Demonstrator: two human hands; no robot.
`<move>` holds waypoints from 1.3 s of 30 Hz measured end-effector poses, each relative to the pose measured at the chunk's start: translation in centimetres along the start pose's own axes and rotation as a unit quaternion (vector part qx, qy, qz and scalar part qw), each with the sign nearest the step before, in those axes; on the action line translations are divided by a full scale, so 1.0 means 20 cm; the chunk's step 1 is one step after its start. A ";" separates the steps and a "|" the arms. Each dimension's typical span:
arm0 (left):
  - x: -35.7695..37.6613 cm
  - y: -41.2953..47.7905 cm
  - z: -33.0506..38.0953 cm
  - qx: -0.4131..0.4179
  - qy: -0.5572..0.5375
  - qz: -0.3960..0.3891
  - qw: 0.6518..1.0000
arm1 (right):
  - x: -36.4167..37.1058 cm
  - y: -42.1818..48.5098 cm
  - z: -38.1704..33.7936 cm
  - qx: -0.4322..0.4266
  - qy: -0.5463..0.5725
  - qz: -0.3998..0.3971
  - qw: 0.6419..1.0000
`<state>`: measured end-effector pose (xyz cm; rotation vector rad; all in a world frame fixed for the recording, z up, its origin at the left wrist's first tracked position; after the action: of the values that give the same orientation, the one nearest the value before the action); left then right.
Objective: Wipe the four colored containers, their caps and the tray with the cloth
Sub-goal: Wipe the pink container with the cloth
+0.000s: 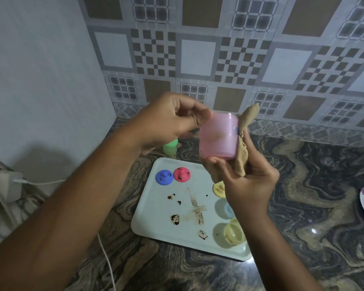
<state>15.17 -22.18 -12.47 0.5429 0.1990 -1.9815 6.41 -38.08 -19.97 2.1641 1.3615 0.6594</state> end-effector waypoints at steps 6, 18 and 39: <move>0.01 0.01 0.06 0.041 0.012 0.012 0.999 | 0.03 0.02 -0.07 -0.100 -0.110 -0.034 0.988; 0.03 0.04 0.03 0.018 0.100 0.080 0.992 | 0.12 0.02 -0.11 -0.158 -0.218 -0.086 0.959; 0.00 0.04 -0.03 0.006 -0.085 0.036 0.996 | 0.03 0.06 -0.08 -0.109 -0.052 -0.034 0.992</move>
<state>16.07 -22.41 -12.92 0.3828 0.0605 -1.9477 6.40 -37.68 -17.97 1.9447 1.2416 0.6291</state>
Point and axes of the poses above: each hand's wrist, its own y-axis towards the middle knuckle, its own x-axis out of the palm, z = x × y, the point moved 7 cm from there along y, towards the middle knuckle, and after that the axes turned 9 degrees about y, right-handed, at the moved point
